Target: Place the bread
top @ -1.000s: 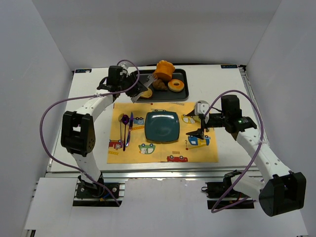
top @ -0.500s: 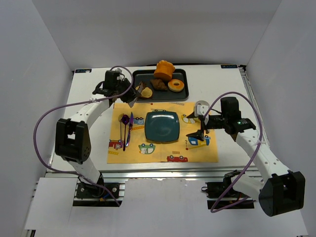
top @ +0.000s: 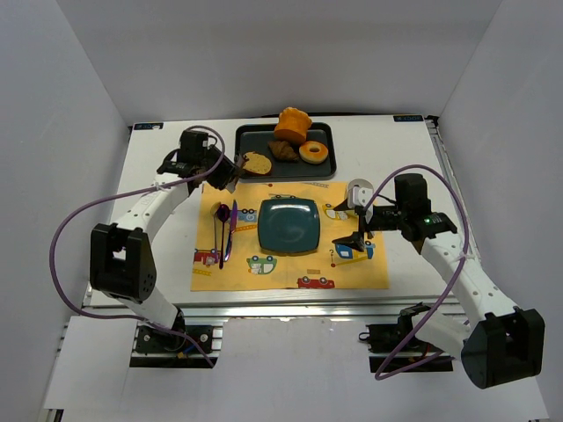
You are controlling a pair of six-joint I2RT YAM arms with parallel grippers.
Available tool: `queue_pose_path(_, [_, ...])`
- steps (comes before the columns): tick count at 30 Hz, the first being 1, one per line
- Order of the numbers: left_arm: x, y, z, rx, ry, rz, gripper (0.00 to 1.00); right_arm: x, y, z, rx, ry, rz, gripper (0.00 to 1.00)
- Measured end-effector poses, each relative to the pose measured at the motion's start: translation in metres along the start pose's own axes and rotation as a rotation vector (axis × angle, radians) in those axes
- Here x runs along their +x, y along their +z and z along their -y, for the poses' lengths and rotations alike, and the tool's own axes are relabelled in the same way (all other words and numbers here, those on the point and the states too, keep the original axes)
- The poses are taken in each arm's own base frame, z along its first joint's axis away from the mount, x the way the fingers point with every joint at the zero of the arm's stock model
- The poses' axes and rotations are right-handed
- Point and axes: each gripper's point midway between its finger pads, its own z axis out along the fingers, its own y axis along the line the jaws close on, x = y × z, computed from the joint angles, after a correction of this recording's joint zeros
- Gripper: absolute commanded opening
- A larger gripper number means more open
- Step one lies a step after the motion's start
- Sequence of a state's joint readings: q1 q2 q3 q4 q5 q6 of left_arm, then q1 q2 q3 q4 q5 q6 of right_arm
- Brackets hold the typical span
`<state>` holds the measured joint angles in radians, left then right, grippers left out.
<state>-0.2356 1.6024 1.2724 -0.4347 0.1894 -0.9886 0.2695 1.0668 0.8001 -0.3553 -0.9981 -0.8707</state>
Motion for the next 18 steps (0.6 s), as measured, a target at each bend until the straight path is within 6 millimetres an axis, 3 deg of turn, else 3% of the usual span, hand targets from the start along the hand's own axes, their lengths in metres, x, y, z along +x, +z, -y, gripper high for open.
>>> queue_pose_path(18, [0.013,0.005,-0.011,-0.024,-0.13,-0.041,0.45,0.0,-0.002,0.001,0.013,-0.01,0.004,0.89])
